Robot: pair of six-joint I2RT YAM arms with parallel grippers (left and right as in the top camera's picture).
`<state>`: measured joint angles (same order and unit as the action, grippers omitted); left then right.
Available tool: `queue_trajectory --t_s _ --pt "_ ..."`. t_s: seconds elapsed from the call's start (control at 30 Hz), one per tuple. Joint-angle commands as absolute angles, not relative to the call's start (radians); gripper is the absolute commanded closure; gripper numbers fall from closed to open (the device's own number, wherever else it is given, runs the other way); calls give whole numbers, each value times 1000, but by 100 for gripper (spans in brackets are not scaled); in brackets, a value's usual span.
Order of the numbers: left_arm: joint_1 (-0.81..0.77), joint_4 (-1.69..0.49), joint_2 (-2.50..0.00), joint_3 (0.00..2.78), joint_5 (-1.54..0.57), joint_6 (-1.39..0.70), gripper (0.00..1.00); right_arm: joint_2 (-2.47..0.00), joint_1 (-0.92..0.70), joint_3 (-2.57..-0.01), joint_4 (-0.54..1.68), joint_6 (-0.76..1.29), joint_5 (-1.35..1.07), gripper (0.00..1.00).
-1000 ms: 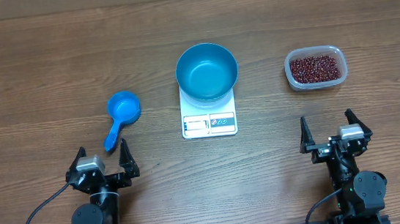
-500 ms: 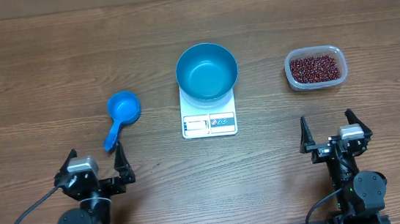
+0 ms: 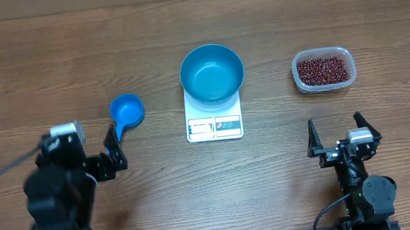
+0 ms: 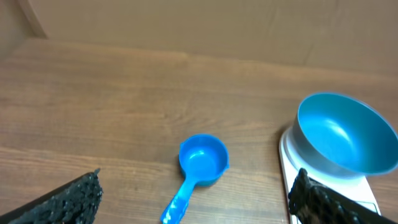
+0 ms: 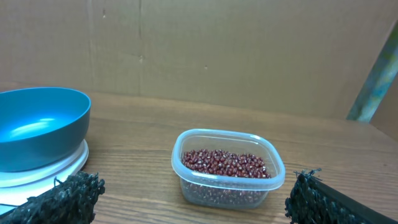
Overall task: Scoop item into bowl and weigh 150g on scale
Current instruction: 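Move the left gripper forward to the blue scoop's cup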
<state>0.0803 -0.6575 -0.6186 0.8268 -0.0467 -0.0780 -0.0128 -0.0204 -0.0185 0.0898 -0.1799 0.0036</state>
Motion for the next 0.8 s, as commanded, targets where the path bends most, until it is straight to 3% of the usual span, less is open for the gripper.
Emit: queue_trajectory --t_s 0.0,0.37,0.77 --pt "86 -724 -740 977 -72 -28 1 -3 -17 -8 85 -184 -2 0" --pt "86 -1078 -1220 1440 -72 96 1 -3 -17 -8 85 -184 -2 0" --pt "86 -1345 -1652 1744 -131 303 1 -3 -17 -8 85 -184 -2 0"
